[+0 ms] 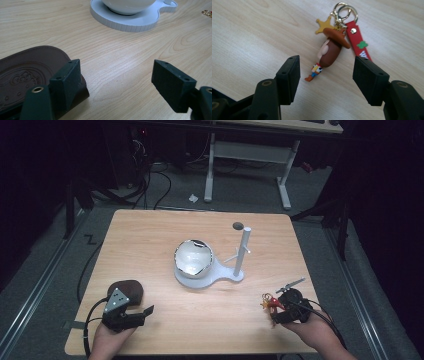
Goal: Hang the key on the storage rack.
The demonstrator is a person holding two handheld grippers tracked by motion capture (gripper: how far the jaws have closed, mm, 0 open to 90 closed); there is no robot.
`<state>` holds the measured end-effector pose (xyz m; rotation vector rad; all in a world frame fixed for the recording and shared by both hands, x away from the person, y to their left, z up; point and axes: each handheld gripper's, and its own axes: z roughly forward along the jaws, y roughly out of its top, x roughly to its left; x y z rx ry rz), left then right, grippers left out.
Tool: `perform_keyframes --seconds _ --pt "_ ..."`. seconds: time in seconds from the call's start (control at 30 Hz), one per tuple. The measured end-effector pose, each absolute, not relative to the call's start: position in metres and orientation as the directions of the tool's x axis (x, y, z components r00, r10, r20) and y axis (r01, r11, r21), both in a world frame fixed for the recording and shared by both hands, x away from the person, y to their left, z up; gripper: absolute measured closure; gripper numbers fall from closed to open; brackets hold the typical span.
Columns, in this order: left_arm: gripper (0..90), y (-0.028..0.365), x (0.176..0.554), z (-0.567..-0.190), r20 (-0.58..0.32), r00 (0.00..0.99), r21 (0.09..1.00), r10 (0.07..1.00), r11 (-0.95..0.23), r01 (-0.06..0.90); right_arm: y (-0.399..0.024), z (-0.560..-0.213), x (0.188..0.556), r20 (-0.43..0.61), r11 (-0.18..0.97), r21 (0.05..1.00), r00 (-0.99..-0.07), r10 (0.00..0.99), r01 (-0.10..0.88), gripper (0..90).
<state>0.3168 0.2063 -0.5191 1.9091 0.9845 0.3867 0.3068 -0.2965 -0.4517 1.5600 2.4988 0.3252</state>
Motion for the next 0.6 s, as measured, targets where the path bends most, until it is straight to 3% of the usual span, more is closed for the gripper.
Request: perform_keyframes --seconds 0.3,0.6 --pt "24.5 0.205 0.318 -0.52 -0.124 0.642 0.839 0.757 -0.265 0.476 -0.294 -0.469 0.313 -0.03 0.433 0.207 -0.437 0.899 0.877 41.7" --pt "25.1 0.206 0.318 -0.52 -0.118 0.639 0.838 0.76 -0.27 0.475 -0.287 -0.483 0.324 -0.036 0.401 0.187 -0.402 0.915 0.897 51.7"
